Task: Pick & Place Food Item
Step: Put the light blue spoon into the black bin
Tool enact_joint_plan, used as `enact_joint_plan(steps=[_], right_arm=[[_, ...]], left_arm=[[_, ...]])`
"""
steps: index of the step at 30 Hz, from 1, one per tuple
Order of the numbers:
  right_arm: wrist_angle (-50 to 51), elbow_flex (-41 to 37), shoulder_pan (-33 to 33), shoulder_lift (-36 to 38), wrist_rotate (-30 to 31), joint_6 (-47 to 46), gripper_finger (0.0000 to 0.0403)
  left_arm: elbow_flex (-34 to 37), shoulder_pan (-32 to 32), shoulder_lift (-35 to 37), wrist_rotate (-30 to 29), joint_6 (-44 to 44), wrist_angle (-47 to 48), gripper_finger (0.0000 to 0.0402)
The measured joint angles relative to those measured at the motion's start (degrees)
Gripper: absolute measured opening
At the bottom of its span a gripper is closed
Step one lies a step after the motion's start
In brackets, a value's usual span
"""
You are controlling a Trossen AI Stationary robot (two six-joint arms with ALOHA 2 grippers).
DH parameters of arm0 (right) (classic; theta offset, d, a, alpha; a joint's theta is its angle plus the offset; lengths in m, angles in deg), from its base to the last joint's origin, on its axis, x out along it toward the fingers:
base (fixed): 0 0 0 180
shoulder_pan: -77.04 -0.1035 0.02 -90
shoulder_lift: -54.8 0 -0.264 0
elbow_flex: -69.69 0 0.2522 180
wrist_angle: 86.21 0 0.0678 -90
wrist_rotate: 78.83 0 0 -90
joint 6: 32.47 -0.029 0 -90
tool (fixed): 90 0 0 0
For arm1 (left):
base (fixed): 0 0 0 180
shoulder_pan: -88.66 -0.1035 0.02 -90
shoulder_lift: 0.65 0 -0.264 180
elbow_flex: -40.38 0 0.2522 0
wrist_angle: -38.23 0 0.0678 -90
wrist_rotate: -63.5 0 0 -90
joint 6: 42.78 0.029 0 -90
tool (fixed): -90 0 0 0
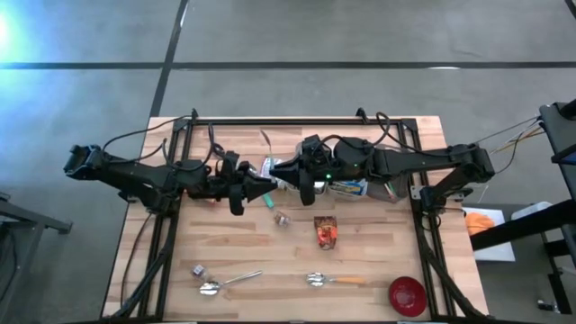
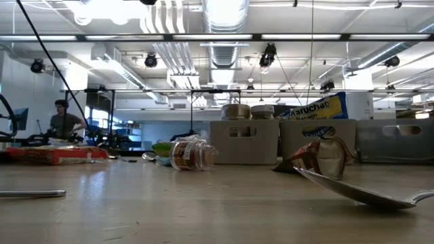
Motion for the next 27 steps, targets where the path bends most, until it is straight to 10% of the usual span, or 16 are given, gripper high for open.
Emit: enact_joint_plan(steps=[15,27], right_arm=[[0.0,0.0,0.0,0.3,-1.8,1.5,0.0034],[11.5,0.0,0.4,7.8,2.9,4.2,0.0034]], left_arm=[[0.0,0.0,0.0,-0.1,-1.1,-0.1,0.0267],[0.0,-0.1,0.8,0.1,-3.8,1.0,0.0314]])
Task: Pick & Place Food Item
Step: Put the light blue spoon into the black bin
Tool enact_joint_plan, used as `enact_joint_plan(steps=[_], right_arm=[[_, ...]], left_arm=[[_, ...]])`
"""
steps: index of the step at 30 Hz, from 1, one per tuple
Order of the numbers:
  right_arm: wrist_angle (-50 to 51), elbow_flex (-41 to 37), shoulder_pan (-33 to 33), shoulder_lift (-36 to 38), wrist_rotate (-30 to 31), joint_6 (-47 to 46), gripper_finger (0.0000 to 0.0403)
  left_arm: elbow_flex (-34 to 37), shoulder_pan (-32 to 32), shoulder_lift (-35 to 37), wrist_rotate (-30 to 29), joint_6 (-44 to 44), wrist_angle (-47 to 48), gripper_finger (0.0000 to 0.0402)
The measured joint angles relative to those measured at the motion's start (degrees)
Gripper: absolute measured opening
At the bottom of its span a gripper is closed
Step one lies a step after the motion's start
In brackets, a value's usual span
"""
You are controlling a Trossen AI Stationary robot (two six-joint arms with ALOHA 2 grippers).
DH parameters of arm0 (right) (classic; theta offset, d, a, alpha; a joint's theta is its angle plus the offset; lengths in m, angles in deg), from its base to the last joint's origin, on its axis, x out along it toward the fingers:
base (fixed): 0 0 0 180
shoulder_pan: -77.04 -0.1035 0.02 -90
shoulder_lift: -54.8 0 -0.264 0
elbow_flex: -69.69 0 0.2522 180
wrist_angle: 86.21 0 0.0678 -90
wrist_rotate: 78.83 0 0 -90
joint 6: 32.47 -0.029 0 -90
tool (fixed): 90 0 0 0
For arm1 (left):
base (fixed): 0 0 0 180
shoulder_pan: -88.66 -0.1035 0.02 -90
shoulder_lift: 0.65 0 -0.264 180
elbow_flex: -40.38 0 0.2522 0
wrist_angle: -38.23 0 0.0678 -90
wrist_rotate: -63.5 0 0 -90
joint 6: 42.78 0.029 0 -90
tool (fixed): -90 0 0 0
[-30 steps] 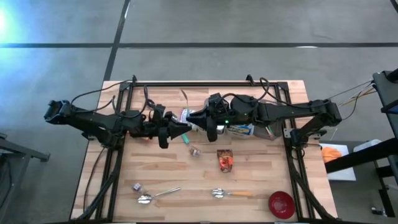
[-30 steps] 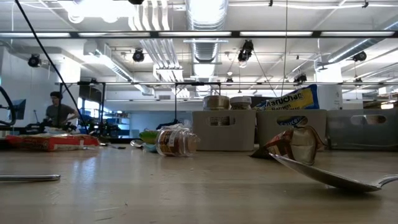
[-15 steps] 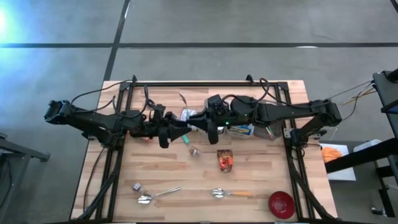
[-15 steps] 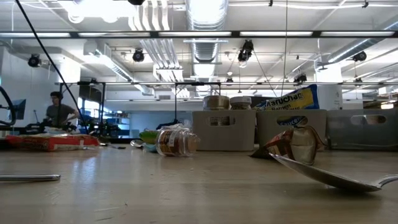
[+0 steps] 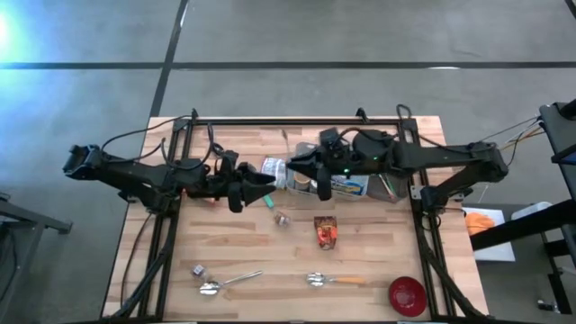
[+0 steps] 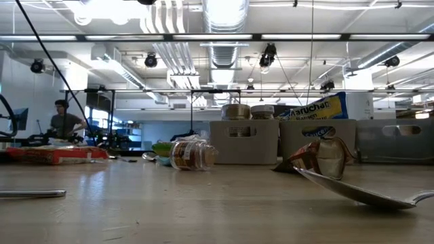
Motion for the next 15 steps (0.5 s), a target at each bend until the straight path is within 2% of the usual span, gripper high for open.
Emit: enact_joint_plan(steps=[7,15], right_arm=[[18.0,0.0,0.5,7.5,7.0,0.2,0.0034],[38.8,0.0,2.1,14.3,17.2,-8.3,0.0034]], left_arm=[[0.0,0.0,1.0,0.0,-1.5,3.0,0.0315],[0.0,-0.2,1.3,0.0,-1.6,3.0,0.0315]])
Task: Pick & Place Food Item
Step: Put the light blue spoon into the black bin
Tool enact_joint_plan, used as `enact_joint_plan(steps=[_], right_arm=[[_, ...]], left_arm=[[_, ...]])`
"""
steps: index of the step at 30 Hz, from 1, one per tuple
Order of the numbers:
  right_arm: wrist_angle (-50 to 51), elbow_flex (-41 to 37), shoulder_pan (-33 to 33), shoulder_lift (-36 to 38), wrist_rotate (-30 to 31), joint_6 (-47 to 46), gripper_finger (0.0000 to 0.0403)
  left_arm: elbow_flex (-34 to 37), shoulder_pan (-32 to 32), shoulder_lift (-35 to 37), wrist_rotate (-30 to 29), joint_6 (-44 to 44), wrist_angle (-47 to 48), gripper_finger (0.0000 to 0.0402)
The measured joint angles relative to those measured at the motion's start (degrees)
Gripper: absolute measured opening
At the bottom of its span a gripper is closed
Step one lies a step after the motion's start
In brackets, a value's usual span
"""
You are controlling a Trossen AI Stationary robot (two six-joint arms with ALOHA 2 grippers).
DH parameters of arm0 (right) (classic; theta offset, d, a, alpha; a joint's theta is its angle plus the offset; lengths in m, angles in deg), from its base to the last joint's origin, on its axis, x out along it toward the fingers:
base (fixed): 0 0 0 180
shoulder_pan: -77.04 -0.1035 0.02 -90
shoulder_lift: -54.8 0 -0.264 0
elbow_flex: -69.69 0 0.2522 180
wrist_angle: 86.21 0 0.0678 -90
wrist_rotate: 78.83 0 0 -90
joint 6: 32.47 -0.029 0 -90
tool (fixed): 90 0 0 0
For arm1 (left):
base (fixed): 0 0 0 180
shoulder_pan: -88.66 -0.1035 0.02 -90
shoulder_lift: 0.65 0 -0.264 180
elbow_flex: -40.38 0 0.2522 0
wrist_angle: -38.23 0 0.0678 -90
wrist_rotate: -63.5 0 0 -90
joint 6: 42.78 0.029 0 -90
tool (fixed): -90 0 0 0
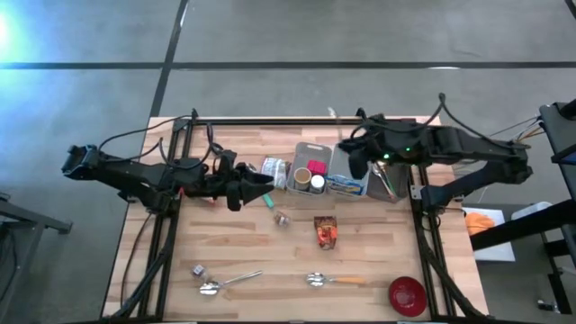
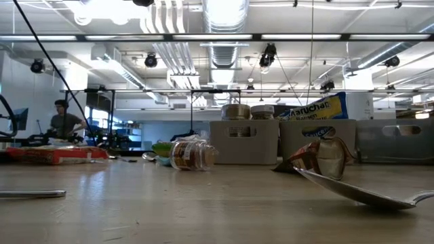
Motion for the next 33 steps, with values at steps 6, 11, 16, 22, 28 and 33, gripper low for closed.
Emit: enact_joint_plan(steps=[6,11,16,22,28,33], right_arm=[[15.8,0.0,0.7,1.8,5.4,-10.2,0.0034],[27.6,-0.1,0.9,0.8,7.6,-18.7,0.0034],[34.6,-1.6,1.0,0.2,8.1,-24.0,0.0034],[36.6,-7.9,2.6,2.6,5.2,-26.4,0.0034],[34.6,-17.1,5.4,8.8,0.5,-28.7,0.0034],[32.4,-24.2,8.3,15.4,-3.5,-29.5,0.0034]], left_arm=[[0.0,0.0,0.0,0.0,-0.1,0.2,0.0315],[0.0,-0.1,0.0,0.0,-0.1,0.4,0.0315],[0.0,-0.2,0.0,0.0,-0.3,0.5,0.0315],[0.0,-0.2,0.0,0.0,-1.5,1.0,0.0315],[0.0,-0.2,0.0,0.0,-1.7,1.2,0.0315],[0.0,-0.2,0.0,0.0,-1.8,1.2,0.0315]])
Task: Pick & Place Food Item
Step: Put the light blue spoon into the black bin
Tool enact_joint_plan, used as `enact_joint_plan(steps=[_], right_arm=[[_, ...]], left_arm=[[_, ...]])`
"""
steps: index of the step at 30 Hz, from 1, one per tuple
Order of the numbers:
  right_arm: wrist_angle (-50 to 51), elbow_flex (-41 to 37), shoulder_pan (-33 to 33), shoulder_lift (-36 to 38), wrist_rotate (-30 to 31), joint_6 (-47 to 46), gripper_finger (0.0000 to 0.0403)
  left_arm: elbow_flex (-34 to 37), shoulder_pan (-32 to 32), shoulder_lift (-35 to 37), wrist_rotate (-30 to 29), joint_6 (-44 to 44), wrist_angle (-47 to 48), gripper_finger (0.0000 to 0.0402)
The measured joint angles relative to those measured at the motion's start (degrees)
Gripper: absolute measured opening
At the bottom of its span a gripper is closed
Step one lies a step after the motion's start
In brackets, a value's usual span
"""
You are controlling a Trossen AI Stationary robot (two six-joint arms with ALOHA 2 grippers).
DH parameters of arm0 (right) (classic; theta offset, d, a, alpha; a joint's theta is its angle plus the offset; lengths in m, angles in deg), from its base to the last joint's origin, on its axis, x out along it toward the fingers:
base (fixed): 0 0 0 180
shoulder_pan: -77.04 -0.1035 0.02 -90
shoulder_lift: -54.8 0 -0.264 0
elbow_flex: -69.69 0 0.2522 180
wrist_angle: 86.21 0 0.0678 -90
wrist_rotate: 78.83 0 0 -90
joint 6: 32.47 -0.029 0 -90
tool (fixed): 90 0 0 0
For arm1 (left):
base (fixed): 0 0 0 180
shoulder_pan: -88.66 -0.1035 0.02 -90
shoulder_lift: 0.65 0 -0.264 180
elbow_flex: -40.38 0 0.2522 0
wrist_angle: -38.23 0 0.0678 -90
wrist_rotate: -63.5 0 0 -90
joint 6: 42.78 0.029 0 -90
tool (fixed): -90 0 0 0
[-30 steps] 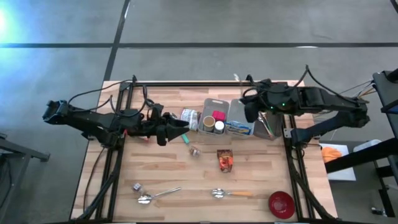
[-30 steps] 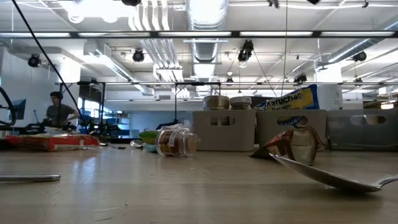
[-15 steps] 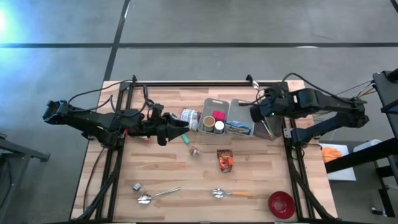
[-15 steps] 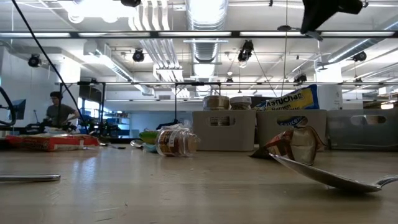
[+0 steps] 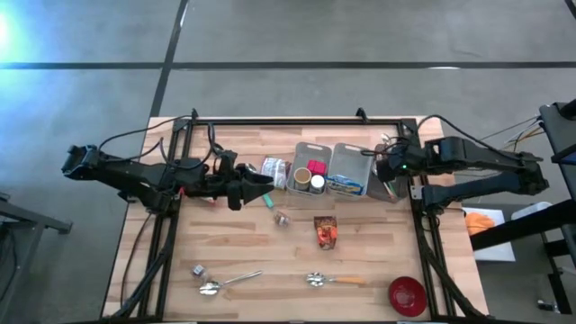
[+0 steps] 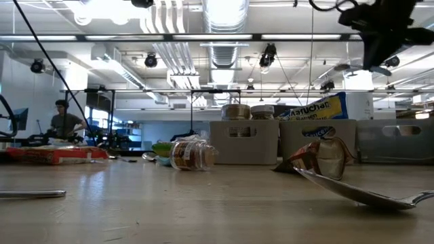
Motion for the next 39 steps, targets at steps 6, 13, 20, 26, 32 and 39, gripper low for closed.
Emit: enact_joint_plan(steps=[6,13,20,26,32,39], right_arm=[[-3.2,-6.8,1.7,2.6,-3.4,-0.2,0.0034],[-4.7,-10.5,4.2,0.4,-3.0,7.7,0.0034],[-6.6,-12.5,9.3,-1.5,-2.6,16.0,0.0034],[-7.3,-14.3,11.7,-2.9,-2.9,17.4,0.0034],[-11.8,-16.7,12.0,-4.1,-4.6,17.4,0.0034],[-15.0,-22.1,12.2,-4.9,-5.8,16.0,0.0034]], left_arm=[[0.0,-0.6,0.0,0.0,0.0,0.0,0.0315],[0.0,-1.4,0.0,0.1,0.0,0.0,0.0315],[0.0,-1.4,0.0,0.2,0.0,0.0,0.0315],[0.0,-1.4,0.0,0.4,-0.1,0.0,0.0315],[0.0,-1.4,0.0,0.4,-0.1,0.8,0.0315],[0.0,-1.4,0.0,0.5,-0.1,1.2,0.0315]])
